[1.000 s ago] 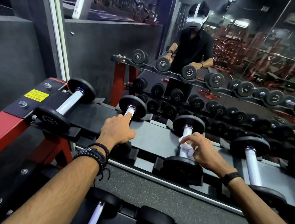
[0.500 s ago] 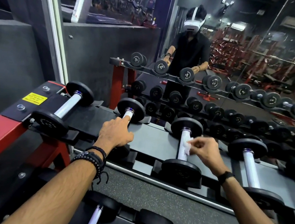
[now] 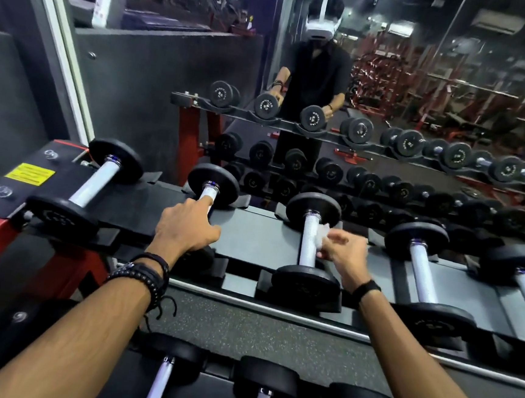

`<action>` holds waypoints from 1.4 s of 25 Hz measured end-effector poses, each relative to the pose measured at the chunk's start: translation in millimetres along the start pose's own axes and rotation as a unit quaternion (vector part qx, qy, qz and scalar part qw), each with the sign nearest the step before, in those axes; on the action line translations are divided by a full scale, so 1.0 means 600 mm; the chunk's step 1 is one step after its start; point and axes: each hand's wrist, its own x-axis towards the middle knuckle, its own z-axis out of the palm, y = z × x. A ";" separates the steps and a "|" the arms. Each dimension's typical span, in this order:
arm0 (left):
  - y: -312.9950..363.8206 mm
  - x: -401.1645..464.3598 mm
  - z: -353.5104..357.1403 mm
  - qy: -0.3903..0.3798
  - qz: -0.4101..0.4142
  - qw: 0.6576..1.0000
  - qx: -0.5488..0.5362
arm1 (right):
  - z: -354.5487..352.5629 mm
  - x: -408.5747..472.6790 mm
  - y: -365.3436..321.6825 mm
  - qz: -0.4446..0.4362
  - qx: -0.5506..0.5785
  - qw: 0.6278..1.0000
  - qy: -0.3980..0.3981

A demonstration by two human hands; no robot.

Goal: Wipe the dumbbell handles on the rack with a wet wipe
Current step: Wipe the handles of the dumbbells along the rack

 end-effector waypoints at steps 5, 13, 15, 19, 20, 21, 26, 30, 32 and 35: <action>-0.001 0.005 0.003 -0.011 0.005 1.000 0.007 | -0.012 -0.003 0.001 0.054 -0.050 0.996 -0.058; -0.002 0.001 0.001 0.010 -0.006 1.000 0.000 | 0.005 0.028 -0.004 0.156 -0.034 0.980 -0.120; -0.005 0.005 0.005 0.001 -0.009 1.000 0.000 | -0.016 0.021 0.000 0.185 -0.021 0.957 -0.222; -0.006 0.006 0.002 -0.001 -0.004 1.000 -0.007 | -0.005 0.068 -0.034 0.221 0.113 0.950 -0.191; -0.005 0.004 0.002 0.003 -0.006 1.000 -0.005 | 0.002 0.075 -0.043 0.216 0.121 0.951 -0.185; -0.004 0.002 0.002 0.007 -0.008 1.000 -0.001 | 0.009 0.077 -0.045 0.215 0.117 0.952 -0.187; -0.009 0.006 0.009 0.008 -0.005 1.000 -0.005 | -0.002 0.036 -0.006 0.247 0.024 0.925 -0.289; -0.008 0.008 0.010 0.001 -0.002 1.000 -0.006 | 0.021 0.061 -0.019 0.244 0.088 0.930 -0.259; -0.007 0.006 0.009 0.001 -0.003 1.000 -0.010 | 0.043 0.075 -0.033 0.225 0.103 0.945 -0.216; -0.009 0.006 0.007 0.004 -0.006 1.000 -0.012 | 0.057 0.087 -0.033 0.222 0.115 0.951 -0.182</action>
